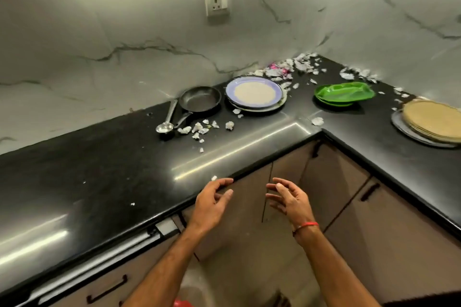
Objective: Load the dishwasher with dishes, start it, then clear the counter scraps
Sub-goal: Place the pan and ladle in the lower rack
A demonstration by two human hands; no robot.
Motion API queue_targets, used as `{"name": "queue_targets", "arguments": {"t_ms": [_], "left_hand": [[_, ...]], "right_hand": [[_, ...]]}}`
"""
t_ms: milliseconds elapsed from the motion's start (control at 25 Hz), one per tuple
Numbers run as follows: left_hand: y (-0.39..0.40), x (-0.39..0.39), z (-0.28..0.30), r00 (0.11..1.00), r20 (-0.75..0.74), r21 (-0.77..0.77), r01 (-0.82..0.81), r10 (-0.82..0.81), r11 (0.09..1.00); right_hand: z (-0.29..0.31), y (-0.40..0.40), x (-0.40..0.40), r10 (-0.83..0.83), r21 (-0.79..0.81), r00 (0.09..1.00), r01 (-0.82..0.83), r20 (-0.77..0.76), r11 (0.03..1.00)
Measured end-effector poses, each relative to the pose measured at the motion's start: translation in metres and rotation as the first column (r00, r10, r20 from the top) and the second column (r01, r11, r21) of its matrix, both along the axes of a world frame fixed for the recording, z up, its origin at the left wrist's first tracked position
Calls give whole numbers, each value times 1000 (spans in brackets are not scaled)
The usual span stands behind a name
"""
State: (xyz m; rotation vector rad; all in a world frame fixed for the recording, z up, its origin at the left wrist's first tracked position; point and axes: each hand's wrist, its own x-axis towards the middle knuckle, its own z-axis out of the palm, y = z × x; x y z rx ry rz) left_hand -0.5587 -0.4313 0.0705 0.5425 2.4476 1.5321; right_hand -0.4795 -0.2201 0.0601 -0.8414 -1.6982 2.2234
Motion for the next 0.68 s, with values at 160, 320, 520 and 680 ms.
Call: {"name": "queue_targets", "arguments": {"t_ms": [160,320,520,680], "left_hand": [[4,-67,15,974,44,-13,-222,222,975],[3,-120,22,932,11,-77,-361,362,929],[-20,-216,12,910,-151,-268,-413,385,870],[-15,-305,-1,925,-268,-534,-375,269,758]], "right_hand": [[13,13,-94,200,17,979,-199,-45,980],[14,10,-163,315,-6,948,-316,-44,949],[6,-11,-219,393,6,919,-393,-5,919],[10,-2,-250,391,48,920,-392,34,919]]}}
